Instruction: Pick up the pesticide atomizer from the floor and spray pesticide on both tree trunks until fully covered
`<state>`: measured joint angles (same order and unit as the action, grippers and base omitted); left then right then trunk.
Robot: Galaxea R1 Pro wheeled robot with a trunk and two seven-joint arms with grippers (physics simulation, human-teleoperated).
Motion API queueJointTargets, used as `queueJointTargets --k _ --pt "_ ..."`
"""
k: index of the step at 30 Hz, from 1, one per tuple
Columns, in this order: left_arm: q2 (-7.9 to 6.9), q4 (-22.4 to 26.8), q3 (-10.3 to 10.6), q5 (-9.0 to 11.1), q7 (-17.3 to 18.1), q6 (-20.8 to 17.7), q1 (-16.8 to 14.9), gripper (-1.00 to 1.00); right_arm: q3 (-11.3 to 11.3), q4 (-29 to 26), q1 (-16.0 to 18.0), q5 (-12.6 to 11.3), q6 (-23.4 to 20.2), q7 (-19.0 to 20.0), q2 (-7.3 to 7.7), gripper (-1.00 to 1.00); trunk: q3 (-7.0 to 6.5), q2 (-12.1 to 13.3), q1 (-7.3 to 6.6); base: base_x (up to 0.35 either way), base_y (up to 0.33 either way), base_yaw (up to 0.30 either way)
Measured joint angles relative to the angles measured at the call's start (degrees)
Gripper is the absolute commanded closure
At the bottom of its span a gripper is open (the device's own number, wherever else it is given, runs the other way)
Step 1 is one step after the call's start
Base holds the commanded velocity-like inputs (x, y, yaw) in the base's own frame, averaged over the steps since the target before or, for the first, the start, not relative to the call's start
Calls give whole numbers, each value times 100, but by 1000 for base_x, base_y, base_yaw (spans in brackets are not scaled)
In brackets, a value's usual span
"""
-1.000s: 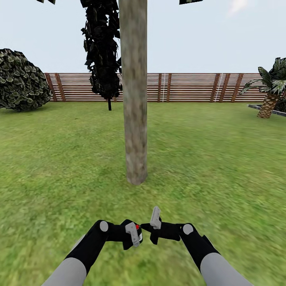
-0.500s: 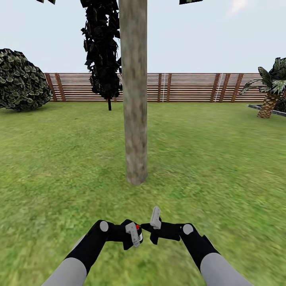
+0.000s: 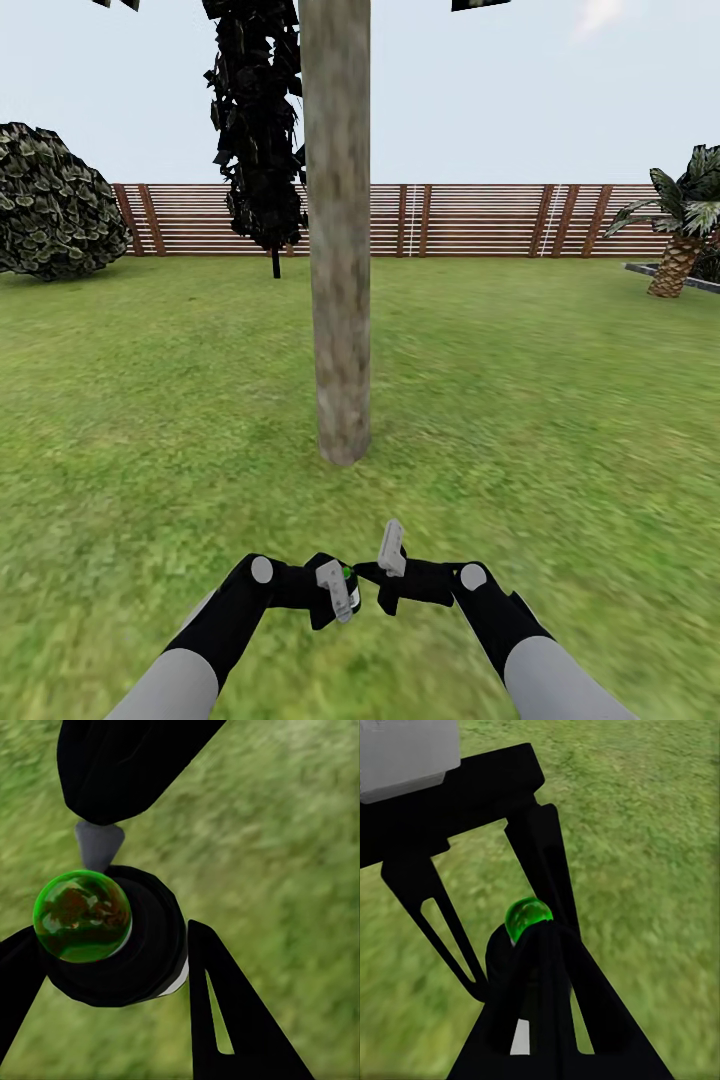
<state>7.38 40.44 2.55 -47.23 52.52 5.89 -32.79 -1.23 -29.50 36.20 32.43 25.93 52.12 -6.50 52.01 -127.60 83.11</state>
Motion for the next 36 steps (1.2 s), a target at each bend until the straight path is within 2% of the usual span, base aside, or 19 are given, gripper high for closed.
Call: queueJointTargets --k 9,16,18,19,21,25,27,29,30,31,36 --pt "-3 -12 -1 -1 -2 -12 1 100 3 5 -1 0 0 0 0 100 0 0 0 0 0 0" --pt "-59 -361 14 -95 -48 -25 -7 100 2 1 -2 0 0 0 0 100 0 0 0 0 0 0" --pt "-158 -391 11 -111 -49 -27 -8 100 2 -2 -1 0 0 0 0 100 0 0 0 0 0 0" --pt "-281 -401 10 -128 -50 -28 -8 100 3 -2 -2 0 0 0 0 100 0 0 0 0 0 0" --pt "-410 -410 9 -118 -49 -27 -8 100 3 0 -2 0 0 0 0 100 0 0 0 0 0 0" --pt "-621 -413 9 -110 -49 -27 -8 100 4 -3 -3 0 0 0 0 100 0 0 0 0 0 0" --pt "-803 -409 4 -122 -54 -28 -8 100 7 -3 -5 0 0 3 0 100 0 0 0 0 0 0" --pt "-894 -407 -1 -115 -56 -29 -8 100 8 -3 -6 0 0 6 0 100 0 0 0 0 0 0" --pt "-1000 -404 -9 -124 -57 -34 -13 100 7 -2 -7 0 0 4 0 100 0 0 0 0 0 0" --pt "-1052 -401 -12 -112 -60 -36 -14 100 6 1 -7 0 0 2 3 -100 0 0 0 0 0 0" --pt "-1270 -391 -19 -116 -72 -249 -17 100 0 5 -7 3 0 1 21 -100 0 0 0 0 0 0"
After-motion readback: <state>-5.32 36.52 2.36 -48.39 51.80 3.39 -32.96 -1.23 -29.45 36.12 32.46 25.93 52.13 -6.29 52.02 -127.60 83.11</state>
